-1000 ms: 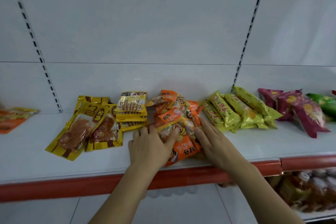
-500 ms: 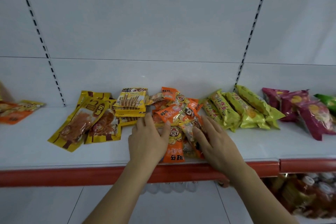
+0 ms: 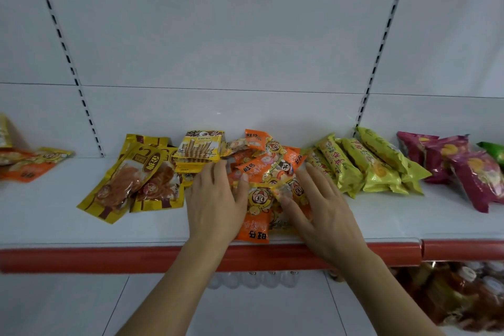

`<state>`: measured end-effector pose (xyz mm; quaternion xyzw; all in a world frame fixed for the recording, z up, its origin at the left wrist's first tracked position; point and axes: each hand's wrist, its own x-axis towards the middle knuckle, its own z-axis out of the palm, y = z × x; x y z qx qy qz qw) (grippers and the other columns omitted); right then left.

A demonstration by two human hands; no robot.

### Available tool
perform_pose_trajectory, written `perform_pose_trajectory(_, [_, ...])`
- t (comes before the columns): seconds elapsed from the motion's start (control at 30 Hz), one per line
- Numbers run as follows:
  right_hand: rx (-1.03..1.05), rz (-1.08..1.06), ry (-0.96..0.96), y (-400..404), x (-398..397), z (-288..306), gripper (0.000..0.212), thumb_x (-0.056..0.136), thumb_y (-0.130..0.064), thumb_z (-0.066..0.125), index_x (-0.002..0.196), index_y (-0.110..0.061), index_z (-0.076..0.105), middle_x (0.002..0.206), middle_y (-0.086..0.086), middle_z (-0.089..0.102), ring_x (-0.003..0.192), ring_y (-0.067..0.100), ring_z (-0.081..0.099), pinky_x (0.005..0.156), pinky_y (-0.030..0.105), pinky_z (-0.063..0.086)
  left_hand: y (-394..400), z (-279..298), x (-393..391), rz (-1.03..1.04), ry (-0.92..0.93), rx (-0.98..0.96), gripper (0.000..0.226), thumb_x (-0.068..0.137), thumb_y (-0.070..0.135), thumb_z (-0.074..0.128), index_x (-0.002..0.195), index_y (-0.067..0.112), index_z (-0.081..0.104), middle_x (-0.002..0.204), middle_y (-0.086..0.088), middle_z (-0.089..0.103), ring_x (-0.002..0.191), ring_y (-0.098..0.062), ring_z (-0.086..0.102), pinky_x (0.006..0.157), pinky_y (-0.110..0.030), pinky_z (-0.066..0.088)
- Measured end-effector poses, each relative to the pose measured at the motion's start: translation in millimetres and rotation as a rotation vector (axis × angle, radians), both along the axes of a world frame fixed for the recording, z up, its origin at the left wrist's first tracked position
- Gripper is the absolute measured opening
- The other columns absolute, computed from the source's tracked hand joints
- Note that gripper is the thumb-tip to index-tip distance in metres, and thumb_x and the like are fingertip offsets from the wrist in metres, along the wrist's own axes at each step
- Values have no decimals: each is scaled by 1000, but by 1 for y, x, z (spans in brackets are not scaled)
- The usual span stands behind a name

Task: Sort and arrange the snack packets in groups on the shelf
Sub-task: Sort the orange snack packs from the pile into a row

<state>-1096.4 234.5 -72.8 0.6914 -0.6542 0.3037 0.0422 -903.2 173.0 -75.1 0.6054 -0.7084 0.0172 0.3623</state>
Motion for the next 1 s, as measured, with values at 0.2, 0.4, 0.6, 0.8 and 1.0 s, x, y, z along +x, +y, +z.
perform_pose_trajectory(0.2, [-13, 8, 113, -13, 43, 13, 79, 93, -73, 19, 158, -29, 22, 167, 0, 14, 155, 20, 5, 124, 45, 15, 4, 11, 30, 13, -85, -92, 70, 102, 58, 30, 148, 9, 48, 152, -16, 49, 142, -36, 45, 113, -56, 41])
perform_pose_trajectory(0.4, [-42, 40, 188, -27, 108, 23, 80, 94, -72, 16, 158, -25, 24, 167, 4, 16, 155, 23, 8, 123, 45, 14, 4, 16, 95, 89, -117, -100, 73, 100, 60, 32, 151, 10, 47, 158, -19, 43, 148, -40, 36, 119, -62, 31])
perform_pose_trajectory(0.6, [-65, 115, 213, -36, 206, 28, 78, 97, -70, 18, 157, -21, 28, 164, 10, 23, 153, 29, 15, 121, 49, 23, 12, 22, 194, 135, -156, -48, 81, 97, 67, 21, 160, 17, 34, 169, -12, 25, 157, -34, 15, 126, -56, 15])
perform_pose_trajectory(0.8, [-61, 203, 185, -44, 337, 27, 79, 95, -71, 18, 157, -22, 28, 164, 8, 23, 153, 28, 14, 122, 50, 22, 21, 18, 320, 205, -217, 2, 82, 97, 68, 19, 158, 16, 36, 167, -12, 30, 157, -34, 18, 125, -52, 13])
perform_pose_trajectory(1.0, [18, 251, 223, -60, 440, 21, 84, 92, -73, 10, 159, -23, 18, 166, 7, 16, 154, 27, 9, 123, 45, 13, 24, 18, 426, 237, -255, 129, 92, 88, 71, 0, 164, 22, 20, 172, -6, 15, 159, -29, 5, 128, -48, 1])
